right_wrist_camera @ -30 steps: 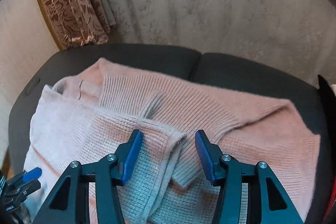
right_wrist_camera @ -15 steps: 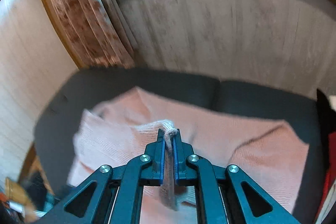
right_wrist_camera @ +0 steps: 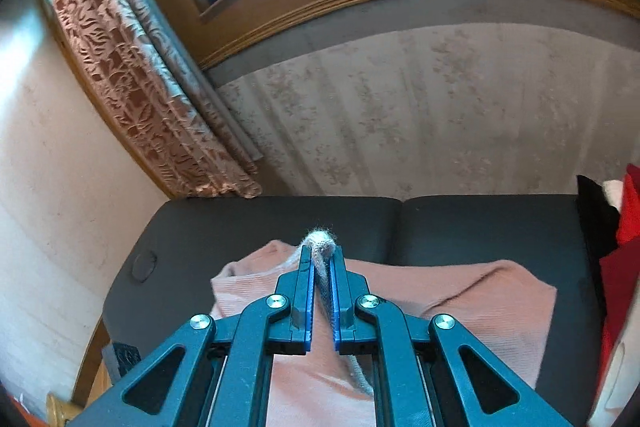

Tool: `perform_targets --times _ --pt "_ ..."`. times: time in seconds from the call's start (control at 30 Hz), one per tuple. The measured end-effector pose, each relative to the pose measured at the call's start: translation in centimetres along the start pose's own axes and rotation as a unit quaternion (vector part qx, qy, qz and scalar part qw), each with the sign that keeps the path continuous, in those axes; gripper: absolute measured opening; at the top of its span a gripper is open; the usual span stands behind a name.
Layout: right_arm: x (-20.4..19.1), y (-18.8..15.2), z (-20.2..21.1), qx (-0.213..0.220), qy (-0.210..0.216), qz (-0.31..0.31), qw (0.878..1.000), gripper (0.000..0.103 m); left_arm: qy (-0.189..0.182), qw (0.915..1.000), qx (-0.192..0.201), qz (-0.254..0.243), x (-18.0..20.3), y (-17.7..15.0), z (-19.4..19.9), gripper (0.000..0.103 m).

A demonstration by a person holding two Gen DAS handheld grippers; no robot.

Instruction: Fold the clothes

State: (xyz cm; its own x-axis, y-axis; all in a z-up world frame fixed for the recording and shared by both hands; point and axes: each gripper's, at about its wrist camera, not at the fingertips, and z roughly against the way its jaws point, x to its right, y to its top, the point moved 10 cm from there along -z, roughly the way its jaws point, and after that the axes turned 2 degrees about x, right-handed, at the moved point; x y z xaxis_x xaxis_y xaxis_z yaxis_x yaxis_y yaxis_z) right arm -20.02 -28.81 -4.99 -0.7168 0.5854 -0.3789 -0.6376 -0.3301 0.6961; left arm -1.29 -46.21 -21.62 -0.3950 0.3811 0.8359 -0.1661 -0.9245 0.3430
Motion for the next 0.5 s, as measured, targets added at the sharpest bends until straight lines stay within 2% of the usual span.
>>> perform_targets --times 0.17,0.2,0.33,0.4,0.5 --pt "4.1 -0.6 -0.9 -0.008 -0.029 -0.027 0.999 0.007 0.044 0.9987 -0.001 0.027 -1.7 1.6 -2.3 0.051" --pt "5.5 -1.5 -1.5 -0.016 -0.038 -0.038 0.998 0.007 0.045 0.9987 -0.007 0.021 -1.4 1.7 -2.3 0.05" --pt "10.9 -5.3 -3.8 -0.048 -0.071 -0.085 0.993 0.007 0.042 0.9987 0.013 -0.023 0.3 4.2 -0.4 0.049" --pt "13.6 -7.3 -4.9 -0.064 -0.088 -0.109 0.988 0.007 0.037 0.9992 0.012 -0.008 0.2 6.0 -0.3 0.05" --pt "16.1 -10.2 -6.2 -0.071 -0.081 -0.152 0.982 0.007 0.069 0.9971 0.016 -0.026 0.2 9.1 -1.2 0.052"
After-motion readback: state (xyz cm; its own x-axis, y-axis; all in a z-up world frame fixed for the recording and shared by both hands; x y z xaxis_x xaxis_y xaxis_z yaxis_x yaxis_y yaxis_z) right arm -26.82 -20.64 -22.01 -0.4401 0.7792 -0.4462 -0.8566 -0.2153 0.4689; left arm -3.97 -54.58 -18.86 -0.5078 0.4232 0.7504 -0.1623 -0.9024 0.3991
